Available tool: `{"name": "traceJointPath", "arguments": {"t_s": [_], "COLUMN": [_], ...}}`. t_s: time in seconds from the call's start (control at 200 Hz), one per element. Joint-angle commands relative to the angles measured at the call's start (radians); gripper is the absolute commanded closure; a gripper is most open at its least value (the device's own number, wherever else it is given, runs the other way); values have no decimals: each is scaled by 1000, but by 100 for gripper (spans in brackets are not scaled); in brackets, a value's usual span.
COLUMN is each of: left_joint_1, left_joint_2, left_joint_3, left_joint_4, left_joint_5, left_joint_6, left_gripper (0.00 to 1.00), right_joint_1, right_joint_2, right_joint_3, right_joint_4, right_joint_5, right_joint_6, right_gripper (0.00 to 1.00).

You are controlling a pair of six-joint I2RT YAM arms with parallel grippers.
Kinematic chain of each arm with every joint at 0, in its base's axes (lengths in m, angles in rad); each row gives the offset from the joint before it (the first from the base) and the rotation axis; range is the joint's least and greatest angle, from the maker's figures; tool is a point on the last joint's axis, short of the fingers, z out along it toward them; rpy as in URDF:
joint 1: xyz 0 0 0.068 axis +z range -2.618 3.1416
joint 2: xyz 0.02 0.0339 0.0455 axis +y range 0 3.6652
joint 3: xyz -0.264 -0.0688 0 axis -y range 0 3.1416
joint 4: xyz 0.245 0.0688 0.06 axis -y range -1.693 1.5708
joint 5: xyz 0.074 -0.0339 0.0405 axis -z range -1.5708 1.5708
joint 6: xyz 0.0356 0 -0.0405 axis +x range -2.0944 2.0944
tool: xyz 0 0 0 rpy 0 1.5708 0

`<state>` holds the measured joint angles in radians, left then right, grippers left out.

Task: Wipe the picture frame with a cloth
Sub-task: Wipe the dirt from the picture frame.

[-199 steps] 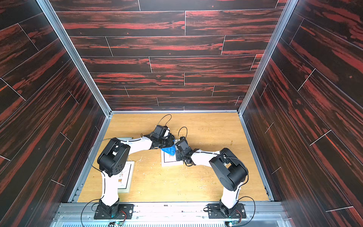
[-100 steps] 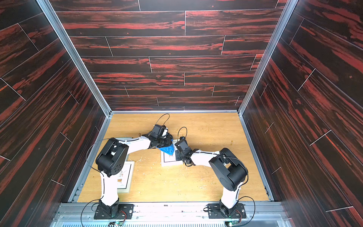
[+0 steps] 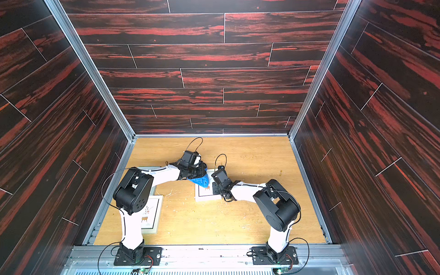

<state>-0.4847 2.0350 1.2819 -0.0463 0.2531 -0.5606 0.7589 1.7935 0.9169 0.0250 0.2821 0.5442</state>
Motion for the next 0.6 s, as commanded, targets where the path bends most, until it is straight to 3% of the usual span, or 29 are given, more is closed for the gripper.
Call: {"name": "traceJointPath", "arguments": {"t_s": [0.0, 0.14, 0.401, 0.596], "left_joint_1": [-36, -57, 16, -54], "left_joint_2": [50, 100, -25, 79], "left_joint_3": [79, 142, 11, 146], "left_joint_4": [-23, -29, -65, -65], "left_joint_5": [-34, -22, -96, -42], "left_joint_6": [-6, -22, 45, 10], "left_gripper": [97, 97, 97, 97], "right_joint_1": [11, 11, 13, 12], "right_joint_2": [20, 15, 20, 22], "right_joint_3": [-1, -8, -8, -7], "right_joint_4": [-72, -73, -79, -69], "right_joint_5": [8, 14, 31, 4], "right_joint_6": [-14, -8, -1, -1], "right_gripper": [100, 100, 100, 100]}}
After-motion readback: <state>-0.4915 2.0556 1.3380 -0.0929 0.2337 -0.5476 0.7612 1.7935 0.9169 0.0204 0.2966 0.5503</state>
